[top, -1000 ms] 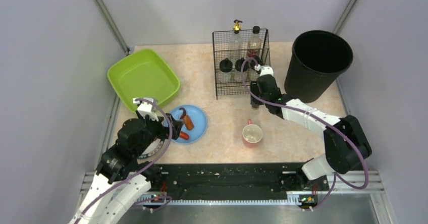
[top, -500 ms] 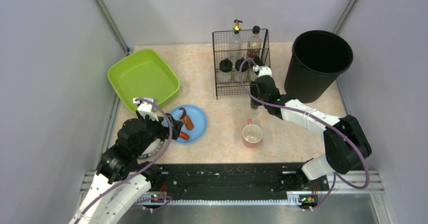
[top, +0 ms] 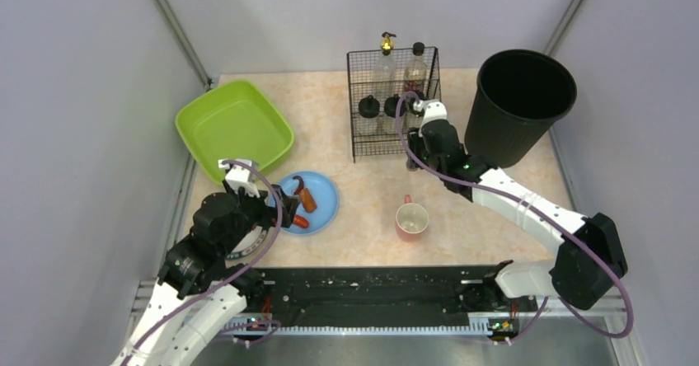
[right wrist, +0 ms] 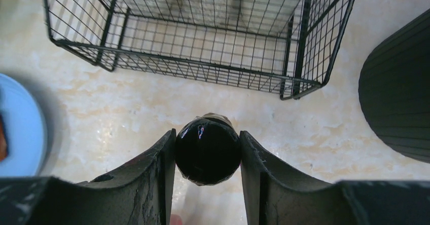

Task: Clear the kitchen counter

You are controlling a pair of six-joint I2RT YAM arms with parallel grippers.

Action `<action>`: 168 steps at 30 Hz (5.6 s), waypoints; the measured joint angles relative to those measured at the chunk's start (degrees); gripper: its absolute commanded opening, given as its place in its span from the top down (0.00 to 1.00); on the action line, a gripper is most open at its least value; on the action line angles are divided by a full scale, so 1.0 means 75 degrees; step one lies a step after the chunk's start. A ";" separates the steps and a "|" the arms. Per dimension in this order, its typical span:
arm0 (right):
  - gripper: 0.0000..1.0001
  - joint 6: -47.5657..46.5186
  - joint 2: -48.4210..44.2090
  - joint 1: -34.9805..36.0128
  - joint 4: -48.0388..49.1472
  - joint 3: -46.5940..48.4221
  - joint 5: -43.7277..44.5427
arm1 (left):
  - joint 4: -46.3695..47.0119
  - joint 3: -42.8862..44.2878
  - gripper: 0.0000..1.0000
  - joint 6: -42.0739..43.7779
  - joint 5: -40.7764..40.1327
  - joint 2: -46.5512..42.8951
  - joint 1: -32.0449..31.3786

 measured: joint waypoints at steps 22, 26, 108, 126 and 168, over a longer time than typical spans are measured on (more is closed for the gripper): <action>0.90 -0.0265 0.0309 0.0303 -0.0443 0.2334 -0.0259 | 0.0000 0.0003 0.01 0.0000 0.0000 0.0006 0.0000; 0.90 -0.0289 0.0871 0.0315 -0.0423 0.2626 -0.0358 | 0.0000 0.0003 0.01 0.0000 0.0000 0.0006 0.0000; 0.38 -0.0178 0.2250 0.1000 -0.0682 0.3972 -0.0749 | 0.0003 0.0000 0.01 0.0000 -0.0029 -0.0175 0.0000; 0.37 0.0119 0.1032 0.2136 -0.0434 0.1999 -0.1399 | 0.0000 0.0000 0.01 0.0000 -0.0134 -0.0093 0.0000; 0.37 0.2483 0.4138 0.2433 0.1979 0.1067 -0.2334 | 0.0000 0.0000 0.01 0.0000 -0.0114 -0.0090 0.0000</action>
